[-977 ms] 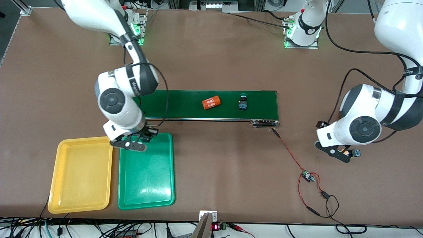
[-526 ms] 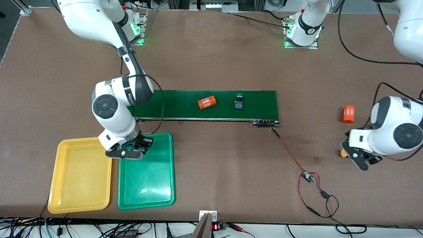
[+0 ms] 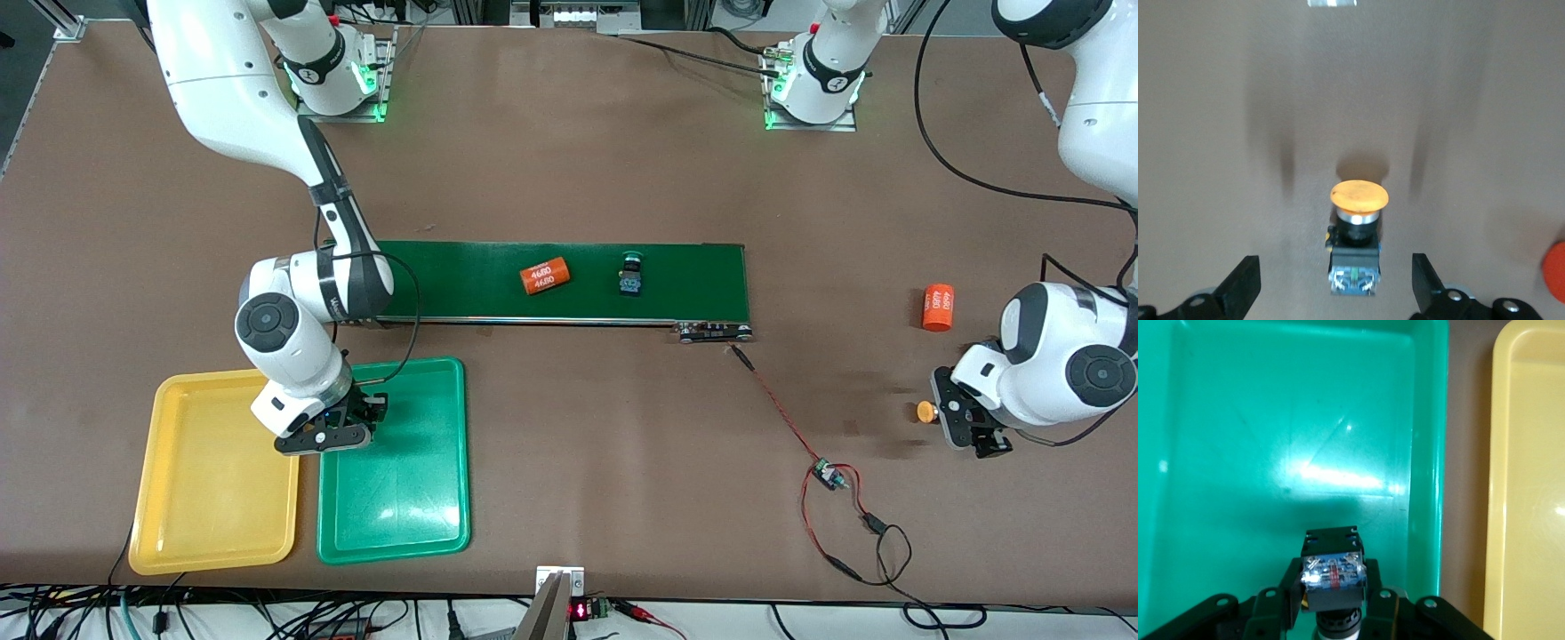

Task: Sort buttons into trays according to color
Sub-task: 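Grasp the next green button with the right gripper while the left gripper places yellow button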

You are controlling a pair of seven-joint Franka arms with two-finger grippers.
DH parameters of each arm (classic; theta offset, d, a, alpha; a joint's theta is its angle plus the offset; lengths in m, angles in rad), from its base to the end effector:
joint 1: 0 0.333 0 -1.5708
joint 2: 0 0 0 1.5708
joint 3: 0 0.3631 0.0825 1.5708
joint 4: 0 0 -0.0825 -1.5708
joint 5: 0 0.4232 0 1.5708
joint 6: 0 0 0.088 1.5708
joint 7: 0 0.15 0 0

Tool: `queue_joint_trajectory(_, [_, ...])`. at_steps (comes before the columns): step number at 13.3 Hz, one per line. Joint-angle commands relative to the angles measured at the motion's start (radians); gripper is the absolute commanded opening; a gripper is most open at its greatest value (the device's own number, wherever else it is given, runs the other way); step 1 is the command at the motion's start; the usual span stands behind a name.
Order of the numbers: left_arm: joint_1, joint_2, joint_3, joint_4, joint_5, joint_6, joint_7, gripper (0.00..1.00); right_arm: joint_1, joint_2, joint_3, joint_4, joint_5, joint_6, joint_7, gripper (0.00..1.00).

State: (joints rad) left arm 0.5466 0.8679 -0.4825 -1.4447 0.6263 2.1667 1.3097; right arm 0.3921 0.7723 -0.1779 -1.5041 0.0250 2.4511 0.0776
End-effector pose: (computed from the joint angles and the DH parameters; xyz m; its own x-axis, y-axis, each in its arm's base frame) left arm 0.7681 0.1568 0.1705 0.1005 -0.9844 -0.1448 -0.9948 -0.1021 0.0037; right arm 0.7783 0.1938 0.1988 0.9643 0.1842 0.1900 0.1697 -0.9814 0.0900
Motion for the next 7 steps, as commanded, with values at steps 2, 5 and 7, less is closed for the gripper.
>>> queue_joint_trajectory(2, [0.041,0.005,0.016,-0.046,0.024,0.081,0.036,1.0,-0.027,0.042,0.011,0.021,-0.002,0.014,-0.076,0.0])
queue_joint_trajectory(5, [0.041,0.008,0.022,-0.059,0.023,0.097,0.077,0.31,-0.025,0.039,0.014,0.021,0.033,0.011,-0.052,1.0])
queue_joint_trajectory(7, [0.038,0.01,0.021,-0.06,0.021,0.096,0.074,0.28,-0.019,0.029,0.014,0.021,0.046,0.005,-0.048,1.0])
